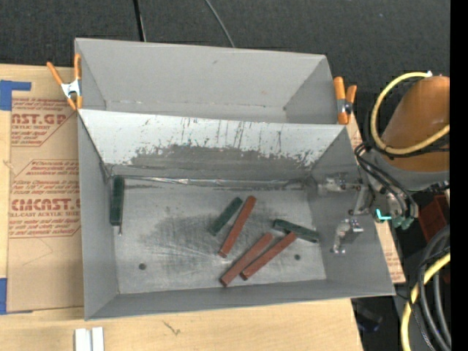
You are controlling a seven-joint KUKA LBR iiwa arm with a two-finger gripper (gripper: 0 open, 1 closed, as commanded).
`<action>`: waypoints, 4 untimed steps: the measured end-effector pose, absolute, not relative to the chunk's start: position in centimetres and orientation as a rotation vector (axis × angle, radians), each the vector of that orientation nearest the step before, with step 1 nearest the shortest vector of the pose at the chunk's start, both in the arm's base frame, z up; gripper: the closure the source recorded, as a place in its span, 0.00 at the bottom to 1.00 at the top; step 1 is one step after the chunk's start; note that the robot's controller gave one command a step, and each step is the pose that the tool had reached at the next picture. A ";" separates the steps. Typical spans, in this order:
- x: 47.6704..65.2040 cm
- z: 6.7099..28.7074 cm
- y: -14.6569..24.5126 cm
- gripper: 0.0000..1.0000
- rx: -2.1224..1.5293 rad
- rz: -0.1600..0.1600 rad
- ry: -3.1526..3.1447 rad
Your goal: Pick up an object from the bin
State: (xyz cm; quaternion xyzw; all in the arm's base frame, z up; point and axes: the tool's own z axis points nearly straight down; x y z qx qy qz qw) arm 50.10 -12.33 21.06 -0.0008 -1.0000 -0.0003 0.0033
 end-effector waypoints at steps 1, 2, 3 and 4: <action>50.2 21.4 -12.3 0.00 -0.001 0.000 -3.141; 51.6 21.9 -9.5 0.00 0.241 0.002 -3.133; 53.7 14.5 -7.7 0.00 0.288 0.001 -3.136; 51.2 7.2 -4.7 1.00 0.427 0.001 -3.105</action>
Offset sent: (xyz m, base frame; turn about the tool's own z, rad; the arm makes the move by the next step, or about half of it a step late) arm 0.0225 0.0472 0.0120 -0.2482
